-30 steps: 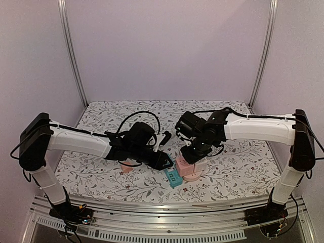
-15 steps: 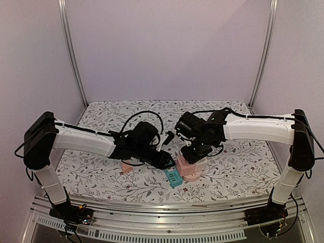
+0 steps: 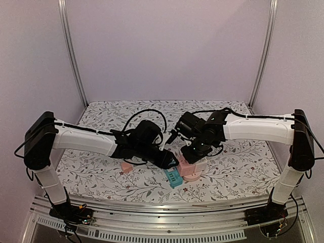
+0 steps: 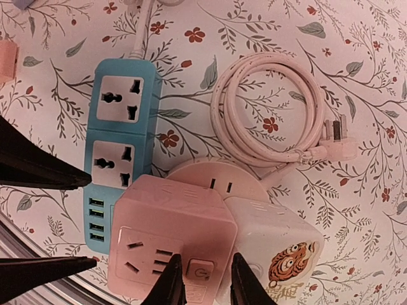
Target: Insert the plug
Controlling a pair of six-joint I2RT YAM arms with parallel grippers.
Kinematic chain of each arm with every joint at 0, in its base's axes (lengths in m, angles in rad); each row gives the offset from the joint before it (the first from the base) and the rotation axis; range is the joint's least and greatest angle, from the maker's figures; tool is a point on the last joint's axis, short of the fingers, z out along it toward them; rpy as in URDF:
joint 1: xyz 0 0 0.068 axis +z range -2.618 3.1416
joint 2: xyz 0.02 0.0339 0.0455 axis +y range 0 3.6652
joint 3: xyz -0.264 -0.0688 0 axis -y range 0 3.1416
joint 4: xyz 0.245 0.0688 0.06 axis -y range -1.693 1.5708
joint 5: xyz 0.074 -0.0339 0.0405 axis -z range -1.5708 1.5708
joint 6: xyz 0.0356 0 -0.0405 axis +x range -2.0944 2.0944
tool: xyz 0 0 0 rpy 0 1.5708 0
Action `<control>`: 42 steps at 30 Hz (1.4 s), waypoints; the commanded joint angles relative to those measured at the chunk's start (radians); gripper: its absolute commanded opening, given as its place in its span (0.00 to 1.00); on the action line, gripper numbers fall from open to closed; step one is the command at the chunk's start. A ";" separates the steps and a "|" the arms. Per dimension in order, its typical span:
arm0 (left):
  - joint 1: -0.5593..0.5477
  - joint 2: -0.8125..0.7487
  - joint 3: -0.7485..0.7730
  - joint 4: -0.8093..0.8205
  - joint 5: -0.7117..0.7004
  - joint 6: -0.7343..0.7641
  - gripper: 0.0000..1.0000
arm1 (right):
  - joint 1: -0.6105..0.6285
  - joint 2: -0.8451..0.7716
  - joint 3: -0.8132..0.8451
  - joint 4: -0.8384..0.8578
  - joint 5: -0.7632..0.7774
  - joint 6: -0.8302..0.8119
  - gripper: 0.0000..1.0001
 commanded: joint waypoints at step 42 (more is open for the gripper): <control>-0.102 0.115 0.002 0.095 -0.247 -0.154 0.41 | 0.017 -0.034 -0.122 0.053 -0.079 -0.001 0.28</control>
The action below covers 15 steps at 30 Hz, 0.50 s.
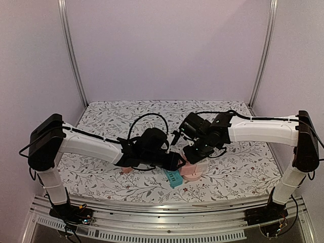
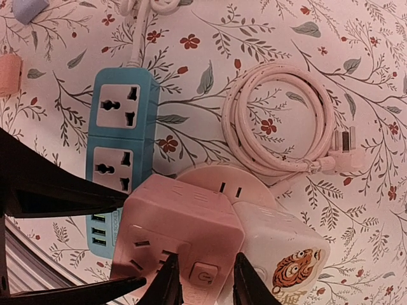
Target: Insert the plug
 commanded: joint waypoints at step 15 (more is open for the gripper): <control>-0.035 0.117 -0.019 -0.167 -0.135 -0.015 0.38 | 0.025 0.048 -0.062 -0.011 -0.080 -0.027 0.29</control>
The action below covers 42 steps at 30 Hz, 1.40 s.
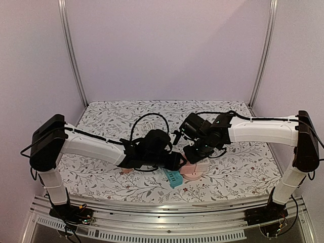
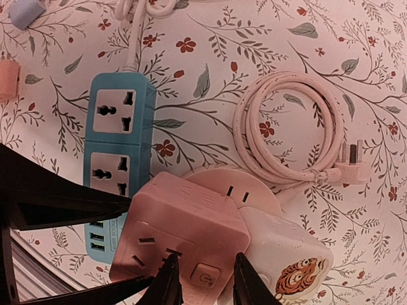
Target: Insert the plug
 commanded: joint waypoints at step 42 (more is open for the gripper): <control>0.042 -0.213 -0.117 -0.096 -0.162 0.173 0.76 | 0.021 -0.125 0.086 -0.119 0.145 -0.020 0.71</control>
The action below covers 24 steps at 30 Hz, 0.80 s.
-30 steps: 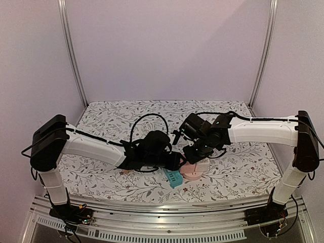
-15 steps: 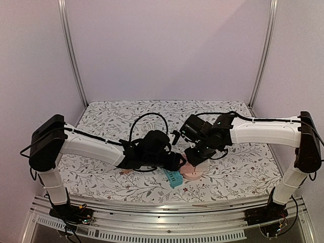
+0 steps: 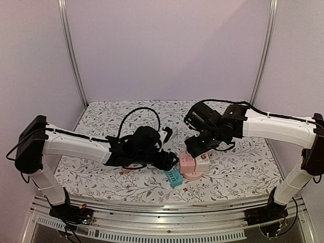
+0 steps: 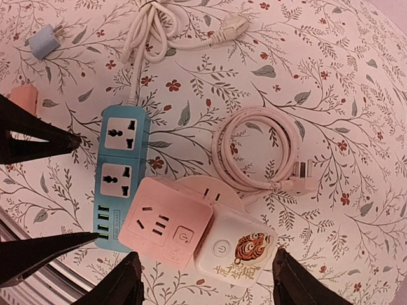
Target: Insert the plug
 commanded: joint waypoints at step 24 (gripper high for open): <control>0.146 -0.352 -0.388 0.140 -0.301 0.045 0.99 | 0.145 0.371 0.346 -0.072 -0.094 0.006 0.70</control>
